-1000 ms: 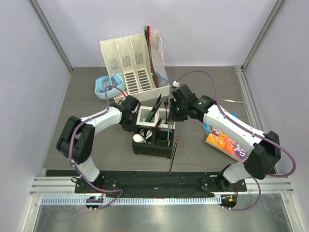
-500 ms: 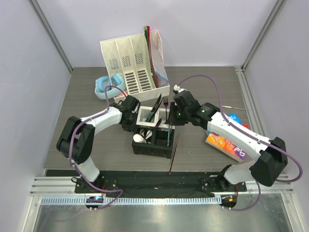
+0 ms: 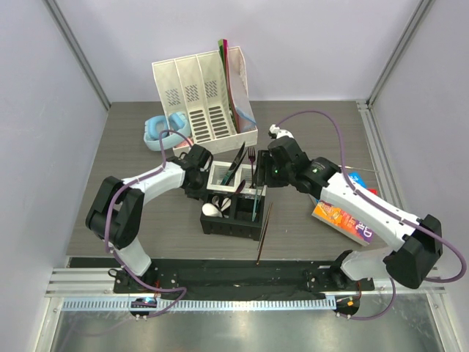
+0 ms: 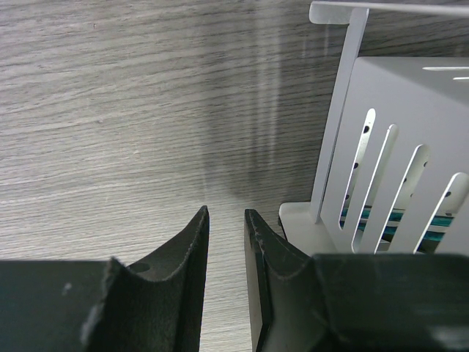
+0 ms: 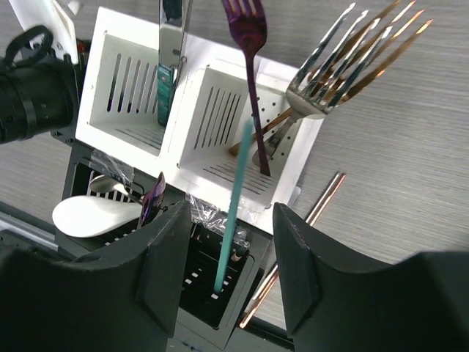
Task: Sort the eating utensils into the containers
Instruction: Place the chopstick in the storage box, then pick up the chopstick from the center of the board.
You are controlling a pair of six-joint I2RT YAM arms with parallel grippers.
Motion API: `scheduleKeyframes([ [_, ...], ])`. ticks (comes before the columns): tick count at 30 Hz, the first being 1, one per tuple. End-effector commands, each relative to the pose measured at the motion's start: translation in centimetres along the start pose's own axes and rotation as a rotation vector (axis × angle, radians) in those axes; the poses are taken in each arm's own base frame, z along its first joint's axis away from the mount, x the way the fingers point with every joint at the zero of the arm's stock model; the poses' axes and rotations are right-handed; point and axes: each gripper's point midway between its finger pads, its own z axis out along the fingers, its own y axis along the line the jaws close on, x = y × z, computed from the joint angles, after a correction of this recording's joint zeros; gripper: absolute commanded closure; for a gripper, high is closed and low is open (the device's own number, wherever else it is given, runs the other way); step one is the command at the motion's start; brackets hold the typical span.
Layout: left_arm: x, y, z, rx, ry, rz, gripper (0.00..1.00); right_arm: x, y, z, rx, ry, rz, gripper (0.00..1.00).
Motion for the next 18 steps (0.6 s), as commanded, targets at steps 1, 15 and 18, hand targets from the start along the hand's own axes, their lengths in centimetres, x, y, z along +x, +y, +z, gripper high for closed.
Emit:
scheduleKeyframes([
  [1, -1.2, -1.0, 0.0, 0.038, -0.047, 0.001, 0.74, -1.9, 0.2, -1.5, -0.004, -0.083, 0.001, 0.46],
  [15, -1.2, -1.2, 0.2, 0.046, -0.036, -0.001, 0.74, -5.1, -0.8, -5.5, 0.049, -0.189, 0.037, 0.50],
  [18, -1.2, -1.2, 0.2, 0.048, -0.037, -0.001, 0.74, -6.6, -4.3, -6.6, 0.173, -0.273, 0.122, 0.48],
])
